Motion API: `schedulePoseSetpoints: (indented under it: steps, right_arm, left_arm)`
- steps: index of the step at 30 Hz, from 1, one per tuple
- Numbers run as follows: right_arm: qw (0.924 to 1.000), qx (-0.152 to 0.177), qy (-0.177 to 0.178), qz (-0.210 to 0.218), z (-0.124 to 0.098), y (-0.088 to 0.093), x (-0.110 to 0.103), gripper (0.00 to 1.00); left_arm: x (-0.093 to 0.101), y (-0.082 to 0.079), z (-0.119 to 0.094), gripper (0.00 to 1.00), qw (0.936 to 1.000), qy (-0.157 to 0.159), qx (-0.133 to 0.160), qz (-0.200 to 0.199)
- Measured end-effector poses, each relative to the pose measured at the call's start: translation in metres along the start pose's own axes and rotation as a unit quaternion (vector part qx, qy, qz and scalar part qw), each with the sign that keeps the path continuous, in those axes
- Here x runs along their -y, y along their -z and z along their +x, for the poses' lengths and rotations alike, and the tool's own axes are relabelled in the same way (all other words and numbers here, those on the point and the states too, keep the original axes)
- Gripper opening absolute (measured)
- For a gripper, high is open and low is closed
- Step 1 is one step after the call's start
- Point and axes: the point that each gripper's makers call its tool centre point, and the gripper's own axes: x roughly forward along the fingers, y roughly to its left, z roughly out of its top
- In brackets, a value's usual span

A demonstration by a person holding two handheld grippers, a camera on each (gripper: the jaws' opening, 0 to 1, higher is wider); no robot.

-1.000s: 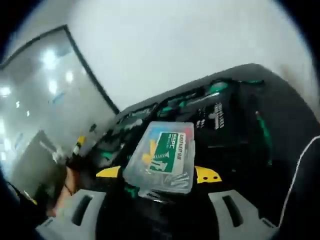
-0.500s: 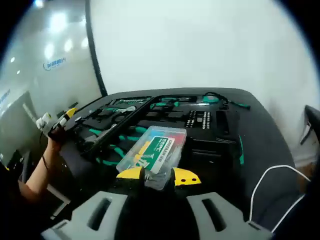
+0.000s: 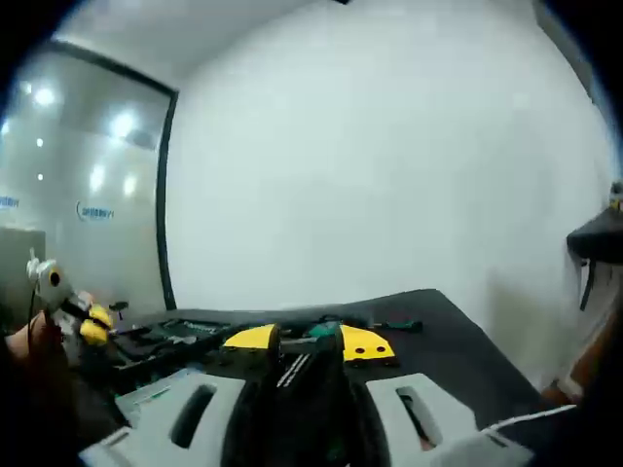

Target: Pick up the tools and put them into their designated positions in the toolbox.

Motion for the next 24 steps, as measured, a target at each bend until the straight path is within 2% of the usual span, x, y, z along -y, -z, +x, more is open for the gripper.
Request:
schedulePoseSetpoints:
  steps: [2,3,4,5,6,7,8,9,10,11,15,18,24]
  right_arm:
    - [0.9988,0.018,0.016,-0.042,0.007,-0.001,0.006,0.22]
    - [0.9962,0.029,0.023,-0.078,0.008,0.002,0.006,0.22]
    - [0.9959,0.027,0.032,-0.081,0.010,0.010,0.010,0.22]
    - [0.9962,0.020,0.033,-0.079,0.011,0.018,0.010,0.22]
    - [0.9955,-0.036,0.031,-0.082,0.011,0.028,0.009,0.23]
    - [0.9968,0.006,0.014,-0.079,0.014,0.016,0.002,0.23]
    - [0.9972,0.032,0.014,-0.065,0.014,0.011,0.000,0.23]
    - [0.9972,0.008,0.010,-0.074,0.014,0.016,0.002,0.23]
    - [0.9978,-0.016,0.005,-0.064,0.015,0.025,0.002,0.23]
    - [0.9982,-0.012,0.003,-0.058,0.016,0.025,0.004,0.23]
    - [0.9990,-0.004,0.020,-0.040,0.015,0.020,0.015,0.24]
    - [0.9996,0.002,0.022,-0.017,0.010,0.019,0.014,0.24]
    - [0.9997,-0.006,0.018,-0.014,0.010,0.023,0.011,0.24]
  left_arm:
    - [0.008,0.006,0.019,0.16,0.9985,0.041,-0.017,-0.034]
    - [0.004,0.009,0.023,0.16,0.9979,0.049,-0.020,-0.039]
    - [0.004,0.009,0.028,0.16,0.9974,0.057,-0.022,-0.038]
    - [0.006,0.009,0.033,0.16,0.9964,0.071,-0.030,-0.036]
    - [0.007,0.010,0.036,0.16,0.9952,0.083,-0.034,-0.039]
    - [0.009,0.008,0.040,0.16,0.9939,0.095,-0.032,-0.046]
    - [0.011,0.006,0.043,0.16,0.9927,0.106,-0.027,-0.050]
    - [0.012,0.003,0.048,0.16,0.9911,0.119,-0.023,-0.054]
    - [0.012,0.003,0.051,0.16,0.9907,0.124,-0.023,-0.051]
    - [0.016,0.003,0.056,0.16,0.9892,0.139,-0.026,-0.037]
    - [0.028,0.002,0.069,0.15,0.9817,0.182,-0.037,-0.042]
    - [0.031,-0.001,0.077,0.15,0.9811,0.187,-0.035,-0.034]
    - [0.043,-0.006,0.094,0.14,0.9738,0.222,-0.047,-0.018]
